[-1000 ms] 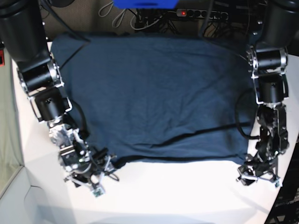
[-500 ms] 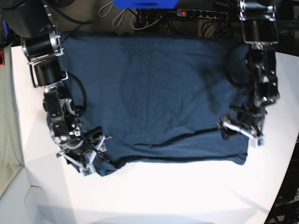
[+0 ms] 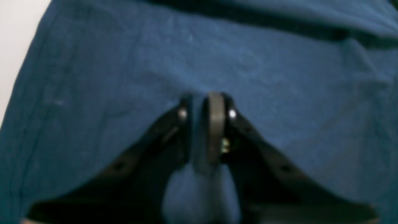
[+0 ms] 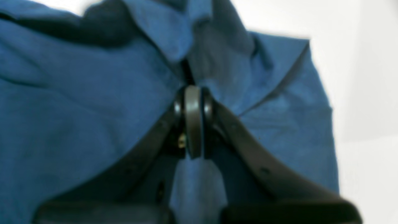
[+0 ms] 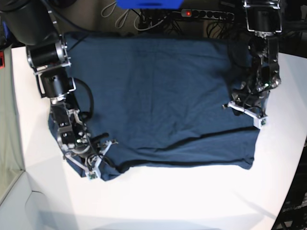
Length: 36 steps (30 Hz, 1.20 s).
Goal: Layout the t-shirt on the table in an organized manner, then fold the t-shirt properly
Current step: 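Grasp the shirt hem corner with the right gripper and the side with the left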
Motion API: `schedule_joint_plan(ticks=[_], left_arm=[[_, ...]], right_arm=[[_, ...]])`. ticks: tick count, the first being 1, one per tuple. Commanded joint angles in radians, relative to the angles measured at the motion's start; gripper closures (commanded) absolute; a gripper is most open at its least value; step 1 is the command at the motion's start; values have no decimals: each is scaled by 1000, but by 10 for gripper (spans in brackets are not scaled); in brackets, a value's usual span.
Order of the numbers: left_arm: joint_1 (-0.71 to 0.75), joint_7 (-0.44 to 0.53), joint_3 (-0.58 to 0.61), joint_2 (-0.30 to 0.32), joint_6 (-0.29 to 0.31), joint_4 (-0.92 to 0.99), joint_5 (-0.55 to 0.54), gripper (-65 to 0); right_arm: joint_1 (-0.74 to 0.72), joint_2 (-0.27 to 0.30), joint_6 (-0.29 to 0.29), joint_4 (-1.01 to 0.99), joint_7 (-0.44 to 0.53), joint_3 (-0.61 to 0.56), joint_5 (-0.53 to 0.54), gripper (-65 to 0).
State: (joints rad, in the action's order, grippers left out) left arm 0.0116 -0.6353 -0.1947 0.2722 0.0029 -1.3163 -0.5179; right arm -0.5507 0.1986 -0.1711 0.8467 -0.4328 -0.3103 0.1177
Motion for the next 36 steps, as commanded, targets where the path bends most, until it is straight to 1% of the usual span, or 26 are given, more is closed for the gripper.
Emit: schedule_joint_plan(ticks=[1,2,5,7,10,12,14,15,16,17,18,20,21,22,23,24,25,27,30,32,34,36], left_arm=[[-3,-13,-1,11,-7,19,9,-17],[-3,7,-1,12,-7,36,9,0],[-2,56,1,14,-7,90,9,0],[-2,70,1,16,-7,114,9,0],[-2,75,1,16,-7,126,9,0],[-2,75,1,19,-7,126,9,0],[-2,75,7,32,-7,126,9,0],[0,75,7,35,-7,126,9,0],[0,75,5,37,-7,126,9,0],[3,75,2,37,-7,126,9,0],[4,75,2,37,-7,126,9,0],[6,75,1,39,-7,125,9,0],[6,71,1,39,-7,125,9,0],[8,70,1,40,-7,125,9,0],[8,68,1,45,-7,125,9,0],[8,68,4,49,-7,125,9,0],[12,68,4,51,-7,123,9,0],[23,71,1,51,-7,114,9,0],[24,73,1,51,-7,114,9,0],[24,73,1,52,-7,114,9,0],[23,73,1,52,-7,114,9,0],[23,73,1,52,-7,114,9,0]], right_arm=[[-32,-1,0,-5,38,4,3,0],[-36,-1,0,-24,62,4,3,0],[-44,-1,0,-86,101,4,3,0],[-53,-1,0,-116,127,4,1,0],[-73,-1,0,-177,194,3,1,0],[-104,3,0,-249,265,3,0,0],[-148,6,6,-341,368,1,-8,0],[-173,6,9,-401,444,1,-37,0],[-197,8,25,-449,519,1,-74,0],[-222,8,66,-499,612,3,-126,0],[-240,9,132,-539,701,4,-180,0],[-265,26,288,-561,828,7,-275,0],[-274,29,370,-561,871,7,-316,0],[-285,29,434,-561,892,6,-347,0],[-299,29,480,-561,903,6,-376,0],[-311,28,506,-561,905,10,-398,0],[-322,28,509,-561,900,13,-404,0],[-325,20,471,-561,869,13,-404,0],[-319,-3,382,-561,777,13,-404,0],[-279,-6,319,-559,727,13,-404,0],[-234,-8,261,-522,710,6,-404,0],[-161,-1,198,-441,708,4,-404,0]])
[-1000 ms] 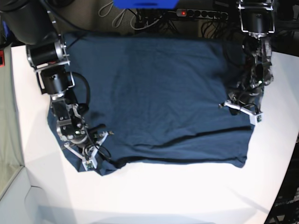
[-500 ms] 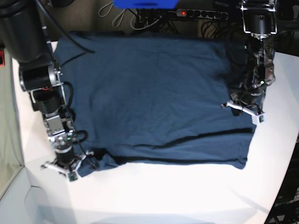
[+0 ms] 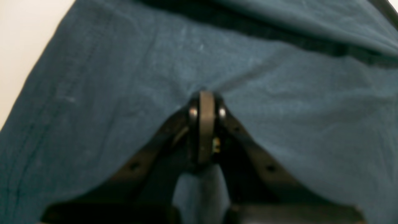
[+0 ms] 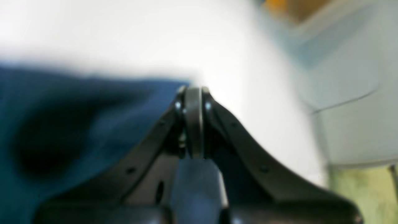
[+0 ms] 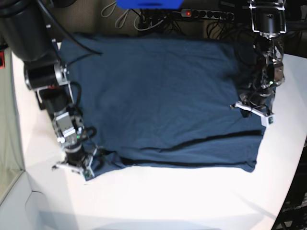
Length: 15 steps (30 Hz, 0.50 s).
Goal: Layout the t-shirt on the table in an organized manner, then fold the t-shirt properly
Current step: 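Grasp the shirt hem corner with the right gripper and the side with the left, then pull the hem corner outward with the right gripper to smooth the shirt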
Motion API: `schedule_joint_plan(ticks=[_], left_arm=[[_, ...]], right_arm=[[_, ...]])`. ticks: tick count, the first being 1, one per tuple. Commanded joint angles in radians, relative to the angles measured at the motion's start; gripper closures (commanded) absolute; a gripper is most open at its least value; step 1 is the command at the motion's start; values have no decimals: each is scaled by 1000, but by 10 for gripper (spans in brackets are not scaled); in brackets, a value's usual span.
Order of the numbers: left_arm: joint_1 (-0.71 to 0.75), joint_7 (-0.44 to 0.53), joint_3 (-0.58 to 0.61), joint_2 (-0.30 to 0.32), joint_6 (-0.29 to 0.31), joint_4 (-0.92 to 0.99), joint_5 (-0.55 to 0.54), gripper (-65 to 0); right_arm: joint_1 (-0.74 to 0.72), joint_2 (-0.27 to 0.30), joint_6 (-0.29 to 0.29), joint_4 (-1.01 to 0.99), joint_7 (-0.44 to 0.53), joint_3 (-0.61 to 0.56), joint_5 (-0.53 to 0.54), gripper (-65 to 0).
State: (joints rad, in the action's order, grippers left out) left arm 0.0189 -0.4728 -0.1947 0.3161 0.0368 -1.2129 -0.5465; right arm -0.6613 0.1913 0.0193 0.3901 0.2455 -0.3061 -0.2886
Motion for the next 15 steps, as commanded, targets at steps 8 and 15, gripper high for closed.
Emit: schedule_joint_plan(ticks=[8,15], left_arm=[[11,-88,1,21,-41,11,38,0],[11,-88,-1,22,-41,11,38,0]], right_arm=[[193,47,-253,504,-131,0,-2,0],[231,40,-401,599,-203,-32,-27,0]])
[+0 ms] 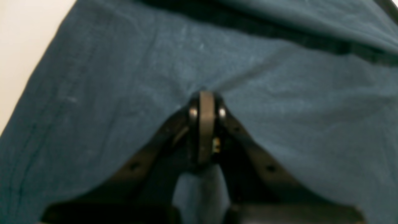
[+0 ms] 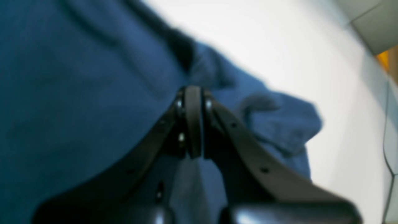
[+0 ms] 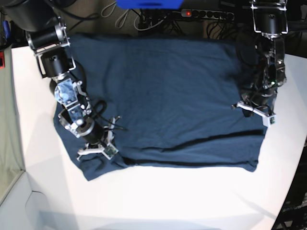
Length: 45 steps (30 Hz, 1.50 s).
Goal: Layout the t-shirt on the table in an organized manner, then fold the t-shirt properly
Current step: 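Pull the hem corner outward with the right gripper to smooth the shirt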
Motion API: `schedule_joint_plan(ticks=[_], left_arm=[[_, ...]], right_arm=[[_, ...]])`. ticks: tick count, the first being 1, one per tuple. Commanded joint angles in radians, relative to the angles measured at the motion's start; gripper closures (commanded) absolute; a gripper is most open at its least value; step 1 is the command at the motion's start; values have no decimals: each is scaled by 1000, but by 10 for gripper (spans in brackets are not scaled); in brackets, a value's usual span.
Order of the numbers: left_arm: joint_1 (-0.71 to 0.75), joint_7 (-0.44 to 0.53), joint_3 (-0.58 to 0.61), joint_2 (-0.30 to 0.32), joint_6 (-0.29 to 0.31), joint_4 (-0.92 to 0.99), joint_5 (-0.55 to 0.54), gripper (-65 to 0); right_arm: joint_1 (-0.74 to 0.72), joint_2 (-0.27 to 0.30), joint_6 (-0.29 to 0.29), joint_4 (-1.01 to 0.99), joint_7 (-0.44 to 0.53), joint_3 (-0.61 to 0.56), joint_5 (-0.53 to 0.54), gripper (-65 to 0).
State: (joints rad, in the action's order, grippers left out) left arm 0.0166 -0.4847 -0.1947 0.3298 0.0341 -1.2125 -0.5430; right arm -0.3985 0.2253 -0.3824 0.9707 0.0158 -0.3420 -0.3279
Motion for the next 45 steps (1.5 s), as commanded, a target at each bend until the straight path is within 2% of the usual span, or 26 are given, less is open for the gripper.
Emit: schedule_joint_plan(ticks=[1,4,6,12,15,19,21,22,23,27,28,29,32,33,34,39,42,45], left_arm=[[13,-76,-1,9,-38,10,34,0],[13,-76,-1,9,-38,10,34,0],[13,-76,-1,9,-38,10,34,0],[16,-76,-1,9,-38,10,34,0],[18,-76,-1,9,-38,10,34,0],[18,-76,-1,9,-38,10,34,0],[18,-76,-1,9,-38,10,34,0],[18,-76,-1,9,-38,10,34,0],[18,-76,-1,9,-38,10,34,0],[16,-76,-1,10,-38,13,34,0],[16,-76,-1,16,-38,13,34,0],[16,-76,1,24,-38,13,34,0],[16,-76,1,30,-38,10,34,0],[16,-76,-1,30,-38,10,34,0],[15,-76,-1,30,-38,10,34,0],[15,-76,-1,41,-38,10,34,0],[13,-76,-1,42,-38,10,34,0],[13,-76,-1,42,-36,10,34,0]], right_arm=[[-32,6,-3,17,25,-13,-3,0],[-32,4,-5,-11,31,-62,-78,0],[-53,-27,-5,-55,33,-73,-110,0],[-181,-73,0,-266,33,-70,-116,0],[-248,-76,1,-370,34,-70,-116,0],[-343,-76,81,-497,71,-76,-116,0],[-380,-76,145,-551,108,-78,-116,0],[-397,-76,205,-574,125,-78,-118,0],[-411,-76,282,-589,137,-78,-118,0],[-448,-76,679,-614,148,-79,-118,0],[-449,-76,722,-614,148,-79,-118,0],[-449,-76,736,-612,148,-79,-118,0],[-449,-76,733,-612,148,-79,-118,0],[-446,-76,712,-612,143,-79,-118,0],[-445,-76,681,-612,138,-79,-118,0],[-422,-68,457,-611,137,-79,-118,0],[-412,-40,339,-611,137,-79,-119,0],[-405,-19,253,-611,137,-79,-119,0]])
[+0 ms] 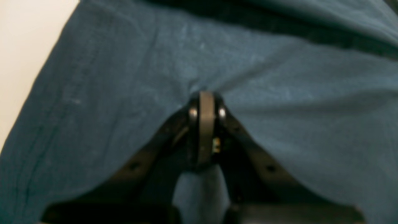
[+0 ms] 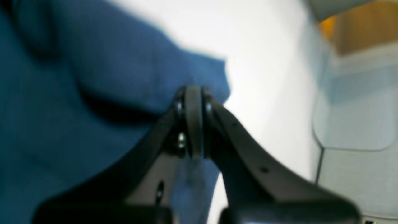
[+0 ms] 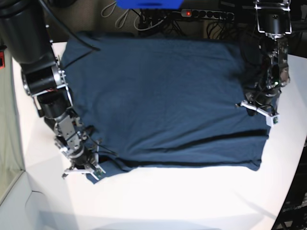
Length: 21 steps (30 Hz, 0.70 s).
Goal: Layout the t-shirt on the table in an organized manner, then fold the t-shirt properly
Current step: 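Pull the hem corner outward with the right gripper to smooth the shirt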
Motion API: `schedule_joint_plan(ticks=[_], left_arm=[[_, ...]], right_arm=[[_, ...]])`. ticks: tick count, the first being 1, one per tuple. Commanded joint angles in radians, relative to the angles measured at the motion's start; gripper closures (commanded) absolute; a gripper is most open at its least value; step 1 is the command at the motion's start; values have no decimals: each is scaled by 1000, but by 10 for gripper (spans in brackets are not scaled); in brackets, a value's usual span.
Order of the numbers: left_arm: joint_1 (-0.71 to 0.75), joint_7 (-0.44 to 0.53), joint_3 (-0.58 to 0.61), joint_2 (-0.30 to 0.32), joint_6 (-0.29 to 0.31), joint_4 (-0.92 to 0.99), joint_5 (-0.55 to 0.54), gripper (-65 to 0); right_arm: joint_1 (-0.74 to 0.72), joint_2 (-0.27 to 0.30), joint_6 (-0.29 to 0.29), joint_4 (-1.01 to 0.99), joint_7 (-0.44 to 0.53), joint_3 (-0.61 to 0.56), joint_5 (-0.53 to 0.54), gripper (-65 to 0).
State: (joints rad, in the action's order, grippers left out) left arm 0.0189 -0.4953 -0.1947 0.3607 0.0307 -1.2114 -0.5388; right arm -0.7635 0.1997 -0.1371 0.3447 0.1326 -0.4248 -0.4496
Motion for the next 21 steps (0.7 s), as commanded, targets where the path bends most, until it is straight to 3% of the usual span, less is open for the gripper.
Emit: schedule_joint_plan(ticks=[1,7,12,21], left_arm=[[13,-65,-1,11,-33,9,30,0],[13,-65,-1,13,-33,9,30,0],[11,-65,1,34,-33,9,30,0],[11,-65,4,36,-33,9,30,0]], right_arm=[[-34,16,-9,17,20,4,2,0],[57,70,-28,179,20,1,2,0],[147,113,-175,337,20,-78,2,0],[160,82,-177,347,20,-90,2,0]])
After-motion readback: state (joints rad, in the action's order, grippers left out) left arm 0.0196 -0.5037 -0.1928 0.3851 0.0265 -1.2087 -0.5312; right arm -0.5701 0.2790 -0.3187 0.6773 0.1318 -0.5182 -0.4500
